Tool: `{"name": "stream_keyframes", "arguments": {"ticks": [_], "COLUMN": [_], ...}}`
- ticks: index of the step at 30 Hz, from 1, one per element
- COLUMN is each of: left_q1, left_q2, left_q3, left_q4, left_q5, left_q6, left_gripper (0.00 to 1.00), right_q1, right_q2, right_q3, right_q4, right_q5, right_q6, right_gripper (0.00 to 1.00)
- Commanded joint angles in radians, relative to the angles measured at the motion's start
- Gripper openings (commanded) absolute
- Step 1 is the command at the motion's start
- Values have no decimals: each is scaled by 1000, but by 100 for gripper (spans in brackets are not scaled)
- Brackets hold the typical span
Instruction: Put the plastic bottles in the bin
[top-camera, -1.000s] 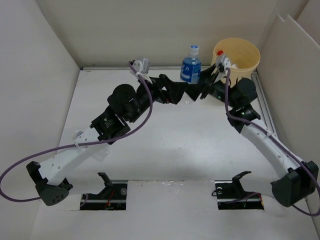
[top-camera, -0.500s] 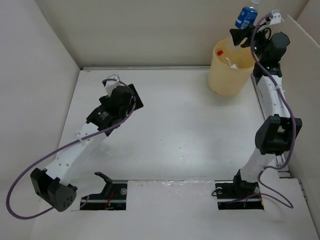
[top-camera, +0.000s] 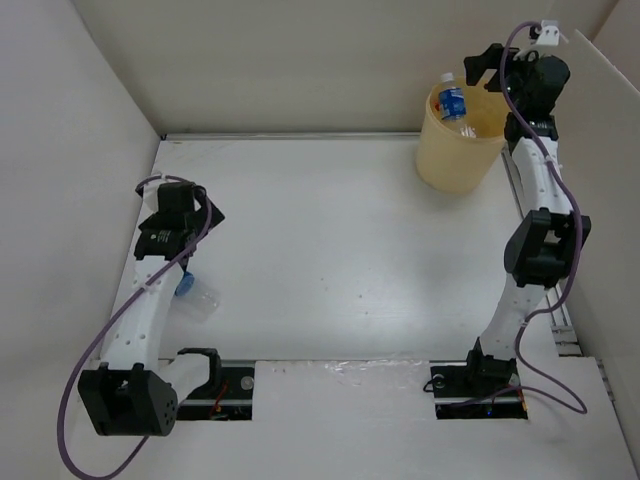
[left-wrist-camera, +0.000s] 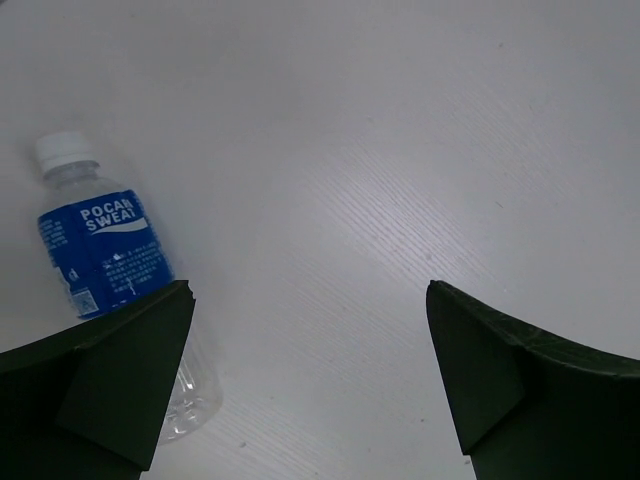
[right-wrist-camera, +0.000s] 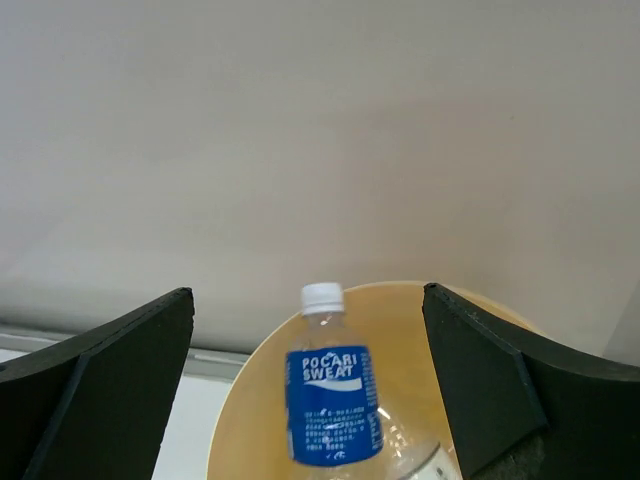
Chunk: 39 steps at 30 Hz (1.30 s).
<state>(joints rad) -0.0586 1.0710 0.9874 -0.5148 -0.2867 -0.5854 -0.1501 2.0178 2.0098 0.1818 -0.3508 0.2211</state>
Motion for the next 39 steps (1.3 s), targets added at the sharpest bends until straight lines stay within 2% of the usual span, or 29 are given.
{"name": "stream_keyframes", "arguments": {"ticks": [1,4,10,12,14,16,18,26,31,35,36,37,38,39], "left_q1": [83,207,253,318,389,460,528,559,559,546,518,508,497,478], "left_q2": [-29,-17,124,167,210,221,260,451,461,555,570,581,581,581], "left_q3": [-1,-35,34,25,25,13,-12,-49,-58,-88,-89,-89,-99,-110], "left_q4": [-22,-51,-143,-160,-185,-174,-151,-54,-22,15,24,39,53,65], "left_q5": [32,43,6,45,73,170,182,290,271,271,261,271,282,282], "left_q6": [-4,-4,-8,-8,-8,2,2,21,12,2,2,2,2,2], "left_gripper": [100,100,100,100,100,100,100,100,100,98,95,86,71,19], "right_q1": [20,29,155,197,222,247,260,319,319,328,337,337,348,348], "right_q2": [-97,-214,-424,-464,-507,-530,-554,-643,-679,-721,-731,-731,-744,-755], "right_q3": [-23,-169,-440,-508,-529,-545,-545,-554,-554,-563,-574,-574,-574,-574], "right_q4": [8,8,8,8,8,8,8,8,8,8,8,8,8,8], "right_q5": [1,-40,-89,-89,-79,-79,-79,-79,-89,-89,-89,-89,-89,-89], "right_q6": [-19,-6,-29,-38,-49,-49,-49,-81,-81,-81,-81,-81,-94,-94], "right_gripper": [100,100,100,100,100,100,100,100,100,100,100,100,100,100]}}
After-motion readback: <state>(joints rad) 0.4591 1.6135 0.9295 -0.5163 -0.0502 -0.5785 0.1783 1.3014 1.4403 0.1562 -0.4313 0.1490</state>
